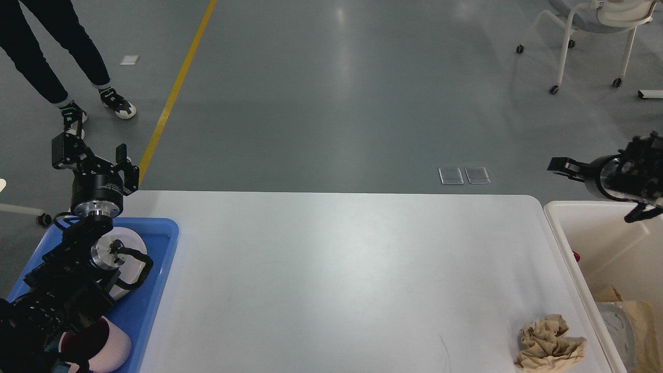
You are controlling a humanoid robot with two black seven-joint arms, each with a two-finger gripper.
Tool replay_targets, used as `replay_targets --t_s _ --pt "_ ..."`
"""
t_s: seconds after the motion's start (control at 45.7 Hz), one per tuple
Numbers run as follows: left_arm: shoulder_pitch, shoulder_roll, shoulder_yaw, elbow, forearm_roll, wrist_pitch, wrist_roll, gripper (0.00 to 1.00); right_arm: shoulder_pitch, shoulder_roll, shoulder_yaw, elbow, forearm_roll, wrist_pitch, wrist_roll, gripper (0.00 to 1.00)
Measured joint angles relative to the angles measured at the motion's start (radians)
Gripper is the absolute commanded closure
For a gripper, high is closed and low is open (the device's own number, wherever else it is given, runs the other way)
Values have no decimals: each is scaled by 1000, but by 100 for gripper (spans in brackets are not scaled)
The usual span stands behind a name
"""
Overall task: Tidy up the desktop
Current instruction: 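Open the right gripper and raise it out of the bin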
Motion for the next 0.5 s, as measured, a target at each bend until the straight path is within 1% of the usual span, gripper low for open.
replay_targets --t_s 0.131,0.241,0.35,0.503 --pt "0 0 0 0 0 0 0 3 217 45 -35 195 3 78 0 0" --pt "0 0 0 0 0 0 0 3 364 77 -41 323 14 171 2 0" --pt "0 0 0 0 0 0 0 3 471 99 -42 421 23 319 3 0" --pt "0 0 0 0 0 0 0 3 593 103 -46 499 28 591 3 0"
